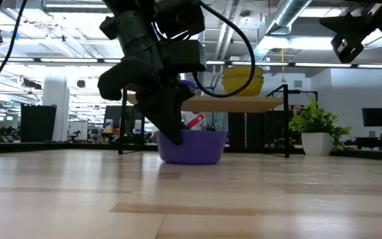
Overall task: Pick & Place Mini bowls
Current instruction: Stack the blue bowl on top of the stacked blue bowl on the shelf
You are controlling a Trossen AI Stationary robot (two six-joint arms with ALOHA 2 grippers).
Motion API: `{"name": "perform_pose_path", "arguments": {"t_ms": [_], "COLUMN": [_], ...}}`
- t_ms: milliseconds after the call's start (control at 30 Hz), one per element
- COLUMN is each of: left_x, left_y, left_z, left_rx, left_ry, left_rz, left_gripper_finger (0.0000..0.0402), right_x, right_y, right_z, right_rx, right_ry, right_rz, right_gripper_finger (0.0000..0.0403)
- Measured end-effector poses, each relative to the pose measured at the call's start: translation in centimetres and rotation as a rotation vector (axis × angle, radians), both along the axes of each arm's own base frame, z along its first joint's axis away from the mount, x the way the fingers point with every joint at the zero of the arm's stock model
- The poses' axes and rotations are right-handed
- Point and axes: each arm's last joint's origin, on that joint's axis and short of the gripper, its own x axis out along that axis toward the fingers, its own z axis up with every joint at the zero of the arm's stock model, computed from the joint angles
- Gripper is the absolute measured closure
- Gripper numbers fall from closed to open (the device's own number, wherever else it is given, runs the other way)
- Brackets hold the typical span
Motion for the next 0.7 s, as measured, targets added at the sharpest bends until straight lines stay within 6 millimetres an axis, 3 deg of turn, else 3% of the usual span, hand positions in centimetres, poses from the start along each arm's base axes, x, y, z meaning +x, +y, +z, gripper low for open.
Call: {"name": "perform_pose_path", "arguments": {"t_ms": [167, 267, 467, 700], "left_x": [-0.3, -0.7, -3.6, -8.5], "left_y": [0.0, -0.1, 0.4, 0.4], "left_z": [0.9, 2.6, 8.7, 15.5], "left_rx": [-0.011, -0.051, -0.153, -0.401], "left_ry": [-0.027, -0.088, -0.281, -0.51], "left_rz": [0.004, 0.025, 0.044, -0.104], "left_gripper_finger": [0.0393, 0.0394, 0.0395, 0.0395], "right_x": [0.0, 0.0, 0.0, 0.0], "right_y": [0.0, 0.0, 0.0, 0.0], "right_z": [0.0, 0.0, 0.0, 0.0], "right_rx": [0.0, 0.0, 0.0, -0.003], "right_ry": [0.0, 0.0, 0.001, 0.004], "right_rz": [0.001, 0.001, 0.001, 0.001], "right_gripper_finger": [0.0226, 0.0227, 0.0225, 0.0227]}}
